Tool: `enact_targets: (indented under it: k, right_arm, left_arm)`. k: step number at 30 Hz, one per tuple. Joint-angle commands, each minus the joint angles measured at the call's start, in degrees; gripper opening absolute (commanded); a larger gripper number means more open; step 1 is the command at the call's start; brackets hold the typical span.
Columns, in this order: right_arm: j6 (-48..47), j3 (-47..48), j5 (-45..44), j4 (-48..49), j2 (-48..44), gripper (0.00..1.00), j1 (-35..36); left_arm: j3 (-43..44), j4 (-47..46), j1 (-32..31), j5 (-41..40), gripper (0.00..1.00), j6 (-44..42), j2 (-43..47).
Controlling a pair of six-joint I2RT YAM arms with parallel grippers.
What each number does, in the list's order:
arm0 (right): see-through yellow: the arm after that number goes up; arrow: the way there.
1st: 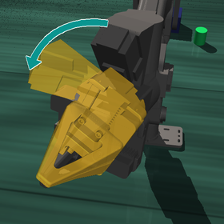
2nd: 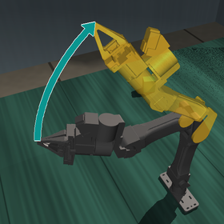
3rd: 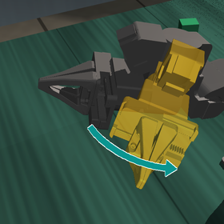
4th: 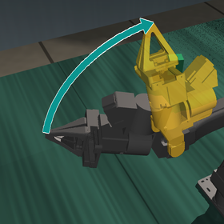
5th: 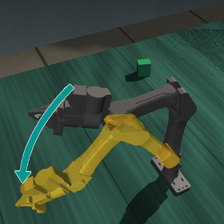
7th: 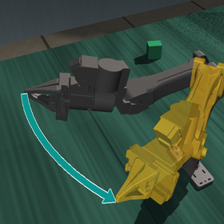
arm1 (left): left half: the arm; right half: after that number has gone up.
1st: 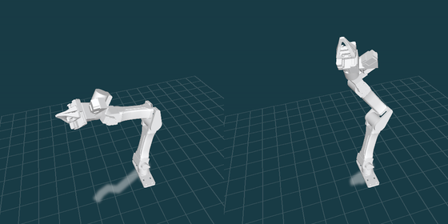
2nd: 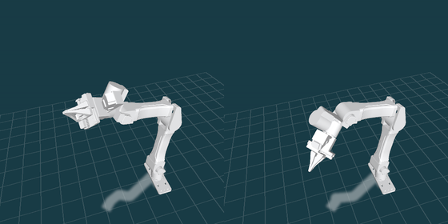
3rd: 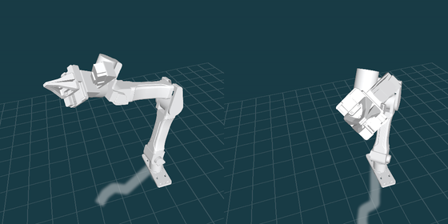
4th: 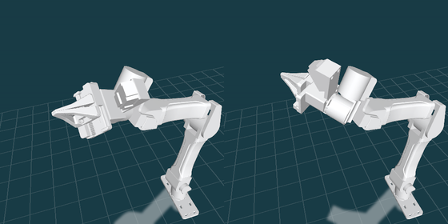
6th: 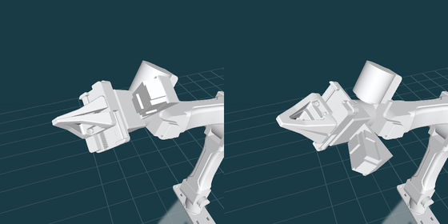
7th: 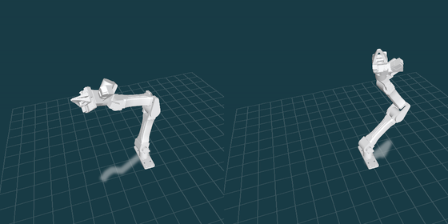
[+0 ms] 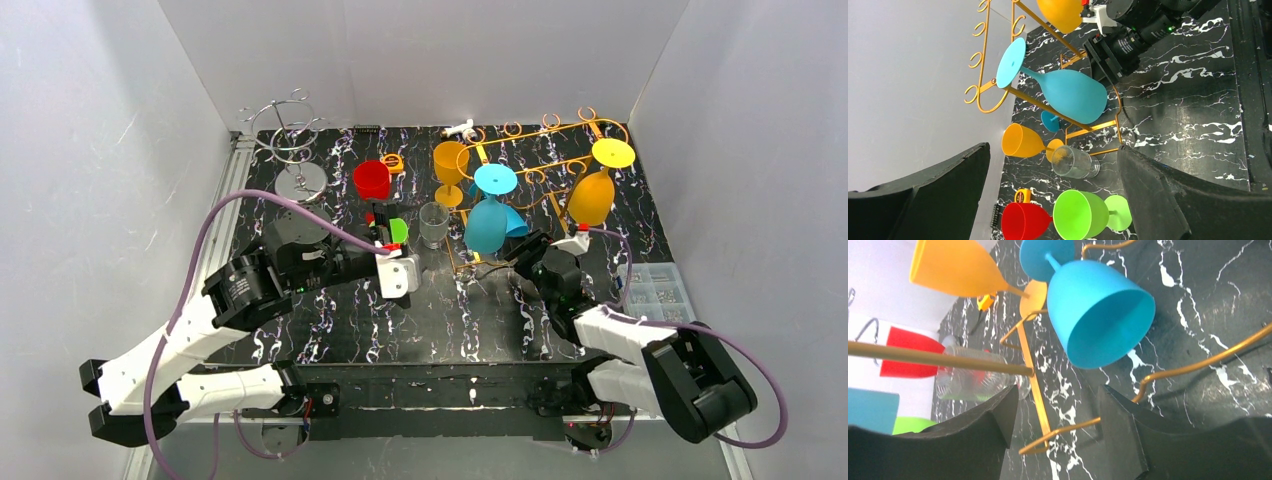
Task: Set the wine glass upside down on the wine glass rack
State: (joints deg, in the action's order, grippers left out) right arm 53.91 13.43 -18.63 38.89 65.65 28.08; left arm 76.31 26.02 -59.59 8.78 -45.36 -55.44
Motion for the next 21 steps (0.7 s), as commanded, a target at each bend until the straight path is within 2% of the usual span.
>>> enact_targets:
  k: [1, 11, 15, 18, 21]
  right_arm:
    - [1.8, 2.0, -4.9, 11.6, 3.5, 0.67, -0.5]
    - [4.6, 7.0, -5.8, 26.5, 21.3, 0.55, 0.8]
    - [4.5, 10.0, -9.1, 28.3, 25.7, 0.49, 2.8]
    - [4.5, 11.1, -11.2, 28.8, 27.7, 0.42, 3.5]
    - [3.9, 11.0, -12.1, 30.1, 28.9, 0.29, 4.0]
  left_arm:
    - [-0.8, 1.0, 0.3, -0.5, 0.98, -0.2, 2.1]
    - [-1.0, 2.7, 0.3, -0.7, 0.98, -0.7, 3.2]
    - [-0.9, 3.7, 0.3, -1.1, 0.98, -0.8, 4.0]
    - [-1.2, 4.3, 0.3, -1.4, 0.98, -1.3, 4.8]
    - [-1.0, 4.9, 0.2, -1.5, 0.98, -1.3, 5.3]
